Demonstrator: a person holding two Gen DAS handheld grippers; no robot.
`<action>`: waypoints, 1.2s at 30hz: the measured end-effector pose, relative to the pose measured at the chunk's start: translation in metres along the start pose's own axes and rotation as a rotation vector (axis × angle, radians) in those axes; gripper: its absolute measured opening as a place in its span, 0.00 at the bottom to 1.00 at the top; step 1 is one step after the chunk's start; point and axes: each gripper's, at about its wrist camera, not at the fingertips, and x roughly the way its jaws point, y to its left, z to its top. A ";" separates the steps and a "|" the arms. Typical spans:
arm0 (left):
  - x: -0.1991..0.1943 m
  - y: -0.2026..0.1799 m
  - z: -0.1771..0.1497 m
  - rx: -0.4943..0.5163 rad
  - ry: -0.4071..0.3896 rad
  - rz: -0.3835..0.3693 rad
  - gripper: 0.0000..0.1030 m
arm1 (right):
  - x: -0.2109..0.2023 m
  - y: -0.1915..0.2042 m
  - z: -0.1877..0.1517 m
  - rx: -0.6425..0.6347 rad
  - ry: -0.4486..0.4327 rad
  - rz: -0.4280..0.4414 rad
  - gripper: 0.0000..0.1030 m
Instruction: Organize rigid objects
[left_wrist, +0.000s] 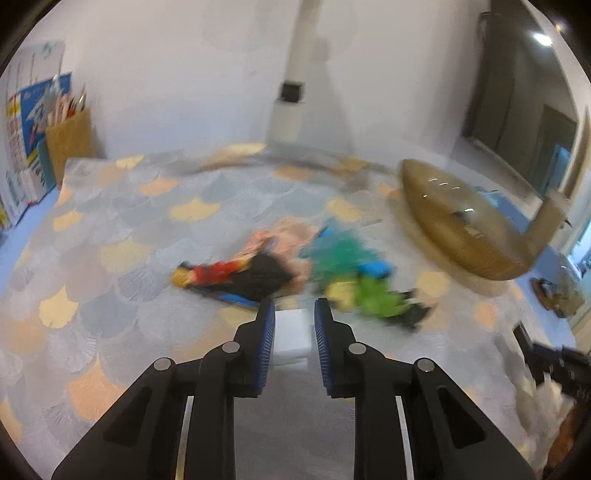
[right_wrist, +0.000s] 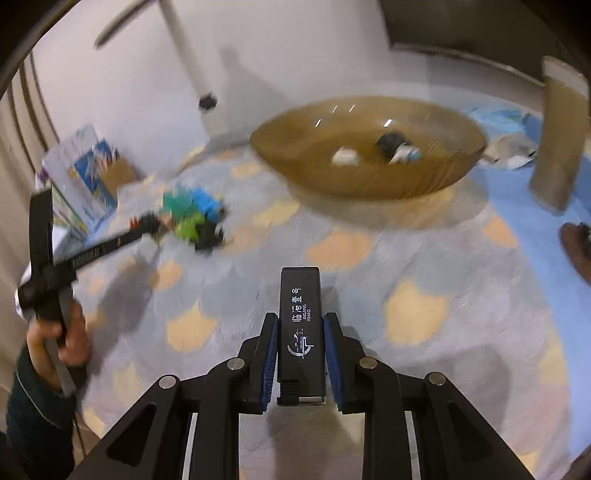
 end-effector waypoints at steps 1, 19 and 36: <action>-0.009 -0.009 0.005 0.005 -0.021 -0.037 0.18 | -0.004 0.001 0.005 0.007 -0.017 -0.001 0.23; -0.009 -0.148 0.083 0.280 -0.096 -0.222 0.18 | -0.050 -0.055 0.110 0.072 -0.199 -0.071 0.23; 0.031 -0.145 0.072 0.195 -0.010 -0.151 0.58 | 0.001 -0.110 0.110 0.307 -0.055 -0.060 0.39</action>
